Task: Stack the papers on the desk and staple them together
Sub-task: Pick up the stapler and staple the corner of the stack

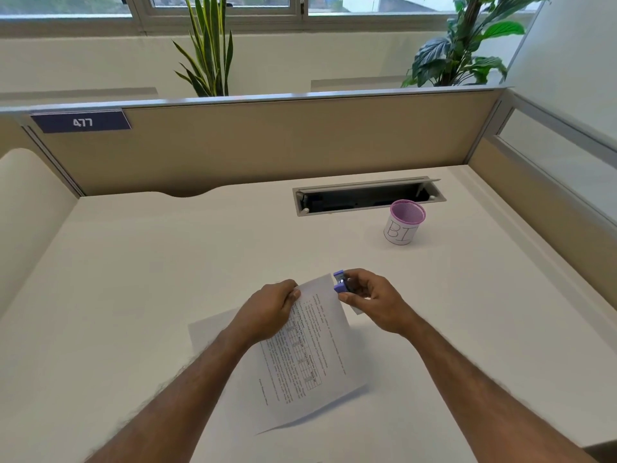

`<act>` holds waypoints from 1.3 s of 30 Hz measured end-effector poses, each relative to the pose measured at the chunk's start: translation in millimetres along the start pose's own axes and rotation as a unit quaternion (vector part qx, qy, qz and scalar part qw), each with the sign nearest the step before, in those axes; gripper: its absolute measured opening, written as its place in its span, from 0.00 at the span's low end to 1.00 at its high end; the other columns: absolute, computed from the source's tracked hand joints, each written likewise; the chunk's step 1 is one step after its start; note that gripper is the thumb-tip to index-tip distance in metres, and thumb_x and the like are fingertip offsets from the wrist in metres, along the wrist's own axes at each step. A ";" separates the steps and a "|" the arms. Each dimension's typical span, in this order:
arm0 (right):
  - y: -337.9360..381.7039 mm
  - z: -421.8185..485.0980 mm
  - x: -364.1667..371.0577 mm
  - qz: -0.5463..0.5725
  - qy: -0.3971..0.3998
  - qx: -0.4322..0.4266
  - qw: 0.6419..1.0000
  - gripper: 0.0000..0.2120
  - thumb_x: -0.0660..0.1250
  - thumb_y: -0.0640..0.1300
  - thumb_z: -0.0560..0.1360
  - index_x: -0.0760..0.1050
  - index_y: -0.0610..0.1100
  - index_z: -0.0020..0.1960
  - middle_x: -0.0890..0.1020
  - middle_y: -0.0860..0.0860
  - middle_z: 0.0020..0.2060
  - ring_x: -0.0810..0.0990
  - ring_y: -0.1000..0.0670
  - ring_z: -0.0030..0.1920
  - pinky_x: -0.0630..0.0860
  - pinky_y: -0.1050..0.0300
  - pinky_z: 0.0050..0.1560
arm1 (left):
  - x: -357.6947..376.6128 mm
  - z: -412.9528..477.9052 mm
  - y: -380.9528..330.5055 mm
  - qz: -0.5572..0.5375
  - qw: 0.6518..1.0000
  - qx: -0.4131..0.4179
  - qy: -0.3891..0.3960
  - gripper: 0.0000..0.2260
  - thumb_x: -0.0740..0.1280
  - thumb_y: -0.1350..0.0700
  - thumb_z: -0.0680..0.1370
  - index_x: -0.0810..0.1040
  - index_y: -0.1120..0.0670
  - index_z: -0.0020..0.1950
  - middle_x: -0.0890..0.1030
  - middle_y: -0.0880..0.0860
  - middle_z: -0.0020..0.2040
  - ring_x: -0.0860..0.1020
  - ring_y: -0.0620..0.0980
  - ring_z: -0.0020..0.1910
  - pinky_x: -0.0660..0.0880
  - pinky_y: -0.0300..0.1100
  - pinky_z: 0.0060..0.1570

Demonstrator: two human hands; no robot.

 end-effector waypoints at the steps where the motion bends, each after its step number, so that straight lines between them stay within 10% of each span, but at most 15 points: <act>1: 0.4 1.0 0.0 -0.004 0.007 0.002 1.000 0.12 0.70 0.42 0.75 0.77 0.52 0.57 0.83 0.43 0.51 0.80 0.47 0.47 0.78 0.52 0.53 | 0.1 0.0 -0.7 0.003 1.000 0.001 0.001 0.15 0.52 0.48 0.82 0.71 0.54 0.43 0.79 0.53 0.39 0.76 0.52 0.38 0.71 0.47 0.37; 39: 33.8 24.2 8.7 -0.231 0.148 0.032 0.961 0.15 0.74 0.53 0.70 0.79 0.46 0.51 0.82 0.51 0.46 0.80 0.49 0.43 0.80 0.54 0.44 | -2.0 -0.7 -10.5 0.062 0.997 0.051 0.024 0.12 0.53 0.47 0.82 0.74 0.49 0.50 0.81 0.51 0.46 0.77 0.47 0.42 0.75 0.44 0.42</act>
Point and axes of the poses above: each hand's wrist, its own z-axis towards the middle knuckle, its own x-axis out of the palm, y = z × x, the point moved 5 cm from there along z, towards the middle knuckle
